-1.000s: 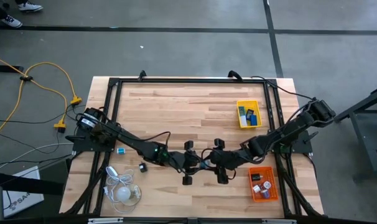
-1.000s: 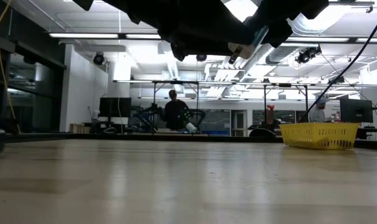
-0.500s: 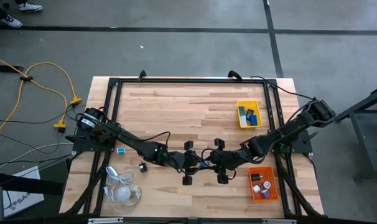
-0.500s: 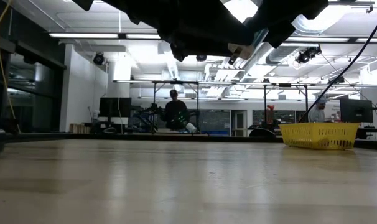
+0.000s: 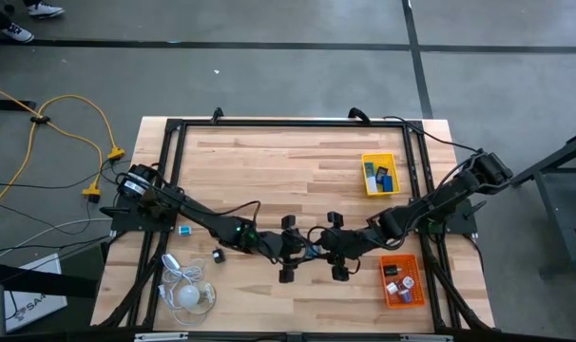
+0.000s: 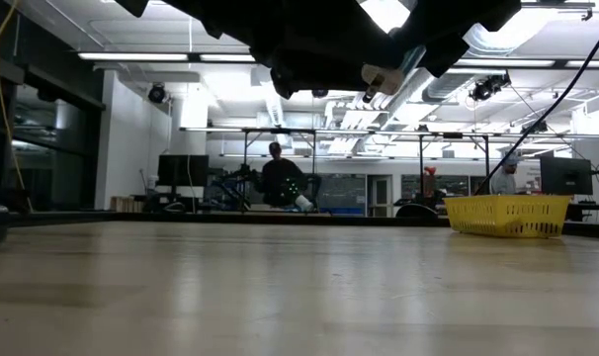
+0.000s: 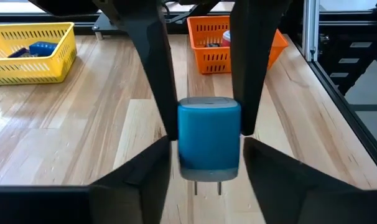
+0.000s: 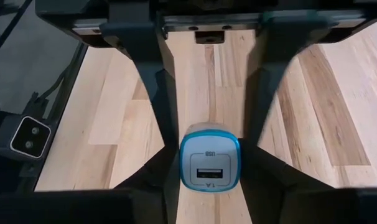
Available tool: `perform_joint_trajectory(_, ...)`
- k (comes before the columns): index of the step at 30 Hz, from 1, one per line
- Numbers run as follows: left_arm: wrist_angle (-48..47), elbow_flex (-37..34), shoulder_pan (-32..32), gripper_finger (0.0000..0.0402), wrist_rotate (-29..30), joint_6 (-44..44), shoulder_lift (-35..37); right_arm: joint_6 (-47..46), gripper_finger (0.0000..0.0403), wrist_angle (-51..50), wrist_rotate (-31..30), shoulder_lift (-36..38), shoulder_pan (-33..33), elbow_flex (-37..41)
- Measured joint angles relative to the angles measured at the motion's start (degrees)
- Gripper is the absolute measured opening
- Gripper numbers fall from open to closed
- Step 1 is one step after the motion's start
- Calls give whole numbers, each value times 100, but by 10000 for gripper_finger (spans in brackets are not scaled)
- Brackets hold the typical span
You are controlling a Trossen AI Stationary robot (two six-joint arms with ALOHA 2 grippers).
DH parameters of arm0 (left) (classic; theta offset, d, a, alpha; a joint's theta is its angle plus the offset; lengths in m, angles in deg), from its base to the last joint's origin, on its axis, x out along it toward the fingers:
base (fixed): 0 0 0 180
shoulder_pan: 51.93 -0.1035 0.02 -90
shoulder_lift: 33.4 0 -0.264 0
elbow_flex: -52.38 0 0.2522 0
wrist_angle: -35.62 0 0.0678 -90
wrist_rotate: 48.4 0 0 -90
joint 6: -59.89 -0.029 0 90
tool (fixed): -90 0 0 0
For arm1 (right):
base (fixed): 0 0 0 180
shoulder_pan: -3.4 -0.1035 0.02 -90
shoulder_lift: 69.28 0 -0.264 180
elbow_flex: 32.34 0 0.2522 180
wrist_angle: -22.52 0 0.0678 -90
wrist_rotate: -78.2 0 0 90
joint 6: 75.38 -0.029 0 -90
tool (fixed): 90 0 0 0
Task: Pick & Place Office items
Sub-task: Put the right light blue charger adapter into the orange bin
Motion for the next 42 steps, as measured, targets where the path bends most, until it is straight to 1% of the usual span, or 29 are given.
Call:
perform_joint_trajectory(4,14,0,-2,227,14,-2,0,-2,120,-4,25,-2,-2,0)
perform_joint_trajectory(7,12,0,-3,238,10,-4,0,-4,121,-4,131,-2,-2,0)
perform_joint_trajectory(20,9,0,2,242,-18,-2,0,-26,122,-210,66,26,-210,0)
perform_joint_trajectory(23,-15,0,2,242,-23,34,0,-43,119,-411,112,98,-231,2)
perform_joint_trajectory(29,-14,0,26,242,-25,49,0,-507,121,-1114,-65,553,-281,2)
perform_joint_trajectory(34,-12,0,87,242,-32,51,0,-1054,119,-1678,-55,1036,-528,2)
perform_joint_trajectory(38,-10,0,116,242,-40,66,0,-1757,120,-2248,-60,1375,-808,2)
perform_joint_trajectory(42,-10,0,138,242,-43,66,0,-2702,123,-2993,-48,1548,-1140,1)
